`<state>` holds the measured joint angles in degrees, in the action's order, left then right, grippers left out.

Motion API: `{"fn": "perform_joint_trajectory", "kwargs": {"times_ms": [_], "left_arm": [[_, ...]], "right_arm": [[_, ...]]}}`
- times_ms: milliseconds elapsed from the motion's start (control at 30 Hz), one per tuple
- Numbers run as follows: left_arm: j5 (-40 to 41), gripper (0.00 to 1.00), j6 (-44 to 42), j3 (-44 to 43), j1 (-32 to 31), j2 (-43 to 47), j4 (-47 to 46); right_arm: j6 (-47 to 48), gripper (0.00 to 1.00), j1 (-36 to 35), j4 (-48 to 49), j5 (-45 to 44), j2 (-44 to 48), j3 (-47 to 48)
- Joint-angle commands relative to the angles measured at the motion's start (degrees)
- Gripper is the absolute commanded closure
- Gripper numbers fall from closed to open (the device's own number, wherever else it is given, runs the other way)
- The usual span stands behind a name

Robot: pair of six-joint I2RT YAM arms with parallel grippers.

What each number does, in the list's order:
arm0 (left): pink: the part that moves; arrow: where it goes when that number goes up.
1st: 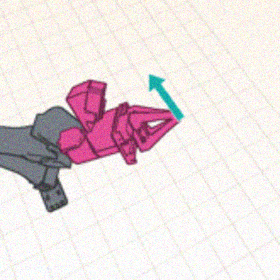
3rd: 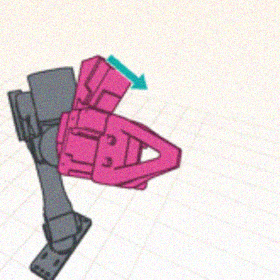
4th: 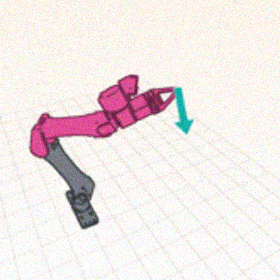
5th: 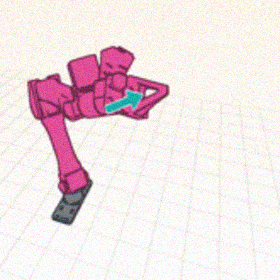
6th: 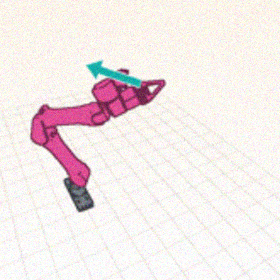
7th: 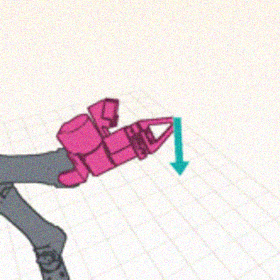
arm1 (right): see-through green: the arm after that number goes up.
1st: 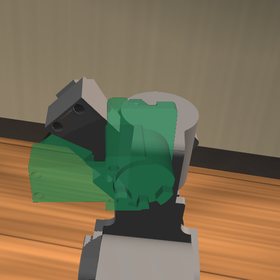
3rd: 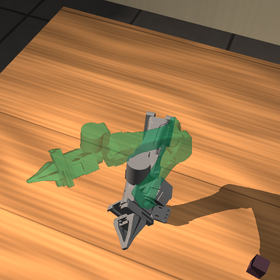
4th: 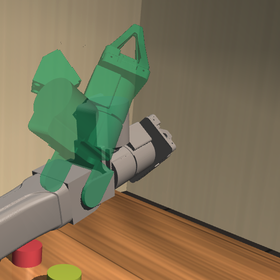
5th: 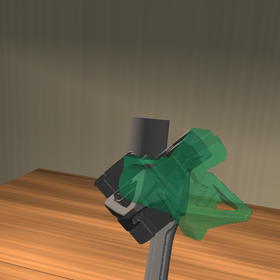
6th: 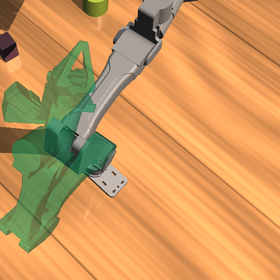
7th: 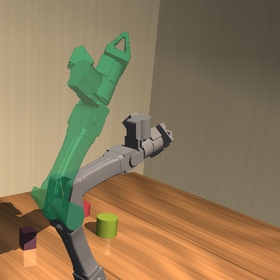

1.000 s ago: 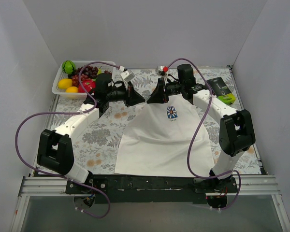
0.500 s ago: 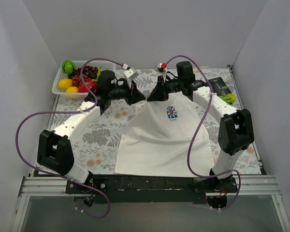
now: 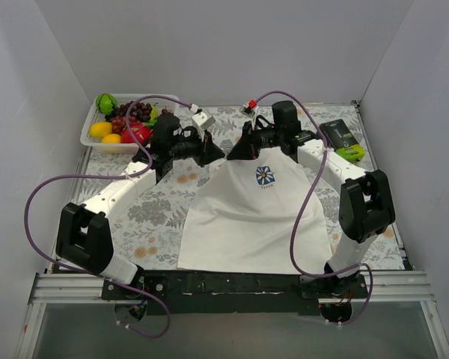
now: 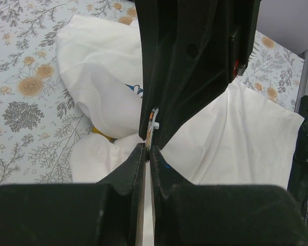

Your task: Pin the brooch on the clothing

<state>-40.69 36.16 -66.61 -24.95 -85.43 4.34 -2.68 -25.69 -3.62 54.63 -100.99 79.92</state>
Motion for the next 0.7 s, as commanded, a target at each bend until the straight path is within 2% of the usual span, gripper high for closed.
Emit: {"fn": "perform_joint_trajectory", "kwargs": {"times_ms": [0, 167, 667], "left_arm": [[-7.13, 1.0, 4.53, 3.5, -3.88, 6.58, -6.97], [-6.77, 1.0, 6.46, 5.34, -3.7, 6.94, -9.61], [-5.98, 1.0, 10.24, 11.32, -1.86, 9.75, -17.07]], "right_arm": [[-3.56, 0.99, -0.15, 13.63, -7.35, 3.25, -3.36], [-4.53, 0.99, 0.2, 17.41, -7.79, 4.57, -6.26], [-6.55, 0.99, 1.17, 19.87, -6.91, 4.22, -7.41]]}}
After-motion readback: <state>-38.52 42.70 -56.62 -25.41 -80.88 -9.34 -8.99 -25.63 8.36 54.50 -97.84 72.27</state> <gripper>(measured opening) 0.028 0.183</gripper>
